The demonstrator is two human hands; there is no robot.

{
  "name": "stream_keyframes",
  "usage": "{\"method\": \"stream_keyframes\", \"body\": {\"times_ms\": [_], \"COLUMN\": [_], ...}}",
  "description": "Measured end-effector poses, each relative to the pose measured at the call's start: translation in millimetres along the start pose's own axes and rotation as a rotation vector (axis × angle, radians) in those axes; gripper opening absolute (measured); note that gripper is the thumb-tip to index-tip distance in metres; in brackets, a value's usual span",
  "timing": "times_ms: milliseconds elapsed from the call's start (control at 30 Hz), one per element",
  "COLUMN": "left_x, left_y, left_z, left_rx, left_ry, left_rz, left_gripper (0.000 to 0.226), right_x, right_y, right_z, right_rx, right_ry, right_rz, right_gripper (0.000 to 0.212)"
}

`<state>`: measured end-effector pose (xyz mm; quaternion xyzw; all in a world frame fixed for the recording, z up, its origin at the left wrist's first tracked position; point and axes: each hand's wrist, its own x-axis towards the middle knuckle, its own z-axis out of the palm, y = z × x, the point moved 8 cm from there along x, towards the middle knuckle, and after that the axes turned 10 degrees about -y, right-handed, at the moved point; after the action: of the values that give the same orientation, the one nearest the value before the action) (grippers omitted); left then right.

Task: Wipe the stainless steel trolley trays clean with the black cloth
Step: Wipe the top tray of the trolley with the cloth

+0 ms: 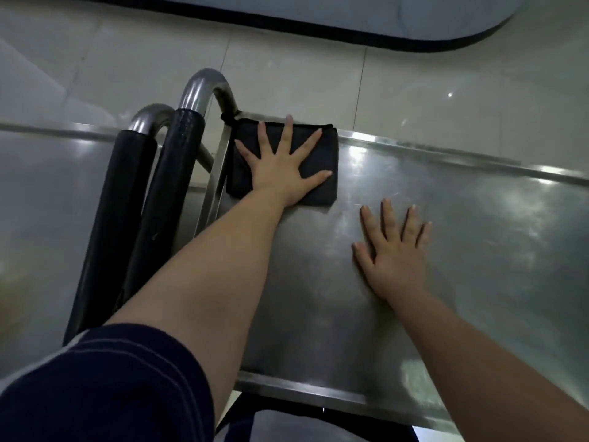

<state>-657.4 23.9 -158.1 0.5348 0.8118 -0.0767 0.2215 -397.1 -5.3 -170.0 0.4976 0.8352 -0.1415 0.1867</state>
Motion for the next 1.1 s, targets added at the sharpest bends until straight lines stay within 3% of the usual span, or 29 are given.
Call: {"method": "stream_keyframes", "body": {"times_ms": [133,333,433,567,800,933,1100], "left_x": [-45.3,-206.3,-246.0,-203.4,-34.7,-17.3,-19.5], "left_y": [-6.0,-24.3,-31.2,-22.6,3.9,12.2,10.5], "left_z": [18.9,95.2,115.3,90.0,13.3,3.8,5.2], "left_rx": [0.026,0.023,0.036,0.038,0.058,0.071,0.075], "left_ry": [0.028,0.032,0.019,0.044,0.016,-0.001,0.002], "left_rz": [0.033,0.02,0.039,0.026,0.025,0.028,0.021], "left_gripper": [0.078,0.079,0.079,0.082,0.081,0.082,0.08], "right_x": [-0.4,-0.5,-1.3,-0.9,-2.3,-4.4,-31.5], "right_y": [-0.8,1.0,0.2,-0.7,1.6,20.7,117.3], "right_z": [-0.6,-0.1,-0.2,-0.9,-2.4,-8.4,-2.2], "right_rx": [0.001,0.017,0.016,-0.001,0.016,-0.002,0.078], "right_ry": [-0.008,-0.029,-0.024,-0.005,0.016,-0.021,-0.041], "right_rz": [-0.001,-0.005,-0.016,-0.033,-0.017,-0.049,0.238], "right_gripper": [0.068,0.067,0.068,0.067,0.067,0.067,0.066]}}
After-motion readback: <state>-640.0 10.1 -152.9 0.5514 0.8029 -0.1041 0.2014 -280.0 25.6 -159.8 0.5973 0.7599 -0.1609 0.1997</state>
